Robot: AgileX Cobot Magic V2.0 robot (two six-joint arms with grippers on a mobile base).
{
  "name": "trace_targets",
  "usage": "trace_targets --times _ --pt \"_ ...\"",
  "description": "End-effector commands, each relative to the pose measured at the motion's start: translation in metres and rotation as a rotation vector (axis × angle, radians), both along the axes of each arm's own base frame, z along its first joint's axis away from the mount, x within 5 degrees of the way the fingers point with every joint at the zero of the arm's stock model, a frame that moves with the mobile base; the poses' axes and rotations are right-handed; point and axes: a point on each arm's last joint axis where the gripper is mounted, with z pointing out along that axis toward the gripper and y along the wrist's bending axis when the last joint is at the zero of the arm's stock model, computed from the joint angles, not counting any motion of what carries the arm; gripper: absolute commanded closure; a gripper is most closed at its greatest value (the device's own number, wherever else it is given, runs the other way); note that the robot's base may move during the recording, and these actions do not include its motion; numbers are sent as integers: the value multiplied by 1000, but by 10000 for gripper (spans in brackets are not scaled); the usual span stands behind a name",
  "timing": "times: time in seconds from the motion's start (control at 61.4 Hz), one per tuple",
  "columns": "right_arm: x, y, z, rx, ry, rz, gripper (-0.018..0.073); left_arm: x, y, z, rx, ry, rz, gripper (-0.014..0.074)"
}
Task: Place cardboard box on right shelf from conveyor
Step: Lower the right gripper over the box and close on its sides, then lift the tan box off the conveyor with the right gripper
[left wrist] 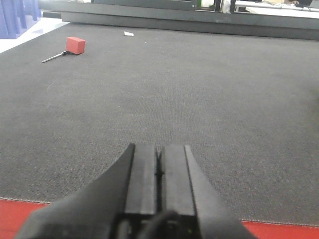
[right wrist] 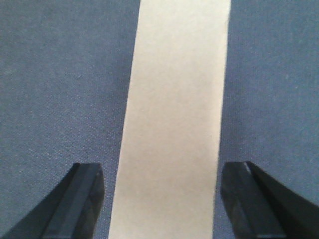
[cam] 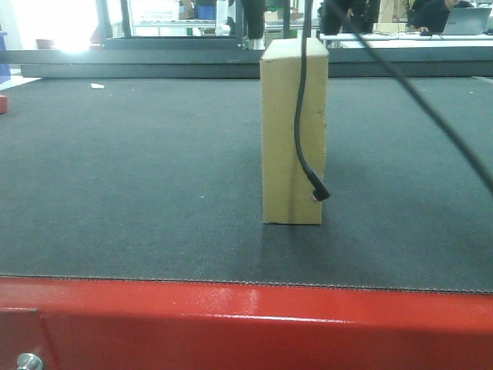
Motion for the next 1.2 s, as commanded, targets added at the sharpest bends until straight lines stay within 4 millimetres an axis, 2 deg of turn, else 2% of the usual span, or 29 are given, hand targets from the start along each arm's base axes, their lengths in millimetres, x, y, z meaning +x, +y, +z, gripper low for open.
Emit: trace_targets --times 0.0,0.423,0.716,0.781,0.912,0.977,1.026,1.188 --pt "-4 -8 32 44 -116 -13 -25 0 0 6 -13 -88 -1 713" --pt "2 -9 20 86 -78 -55 -25 0 0 6 -13 -88 -1 712" --pt "3 -6 -13 84 -9 -49 -8 0 0 6 -13 -88 -1 713" --pt "4 -7 -16 97 8 -52 45 0 0 6 -13 -88 -1 713" --pt "5 -10 -16 122 18 -51 292 0 0 6 -13 -88 -1 713" --pt "5 -14 -10 132 4 -50 384 0 0 6 -13 -88 -1 713" --pt "4 -16 -5 129 -12 -31 412 0 0 6 -13 -88 -1 713" --pt "-2 -32 22 106 -85 138 411 0 0 6 -13 -88 -1 713"
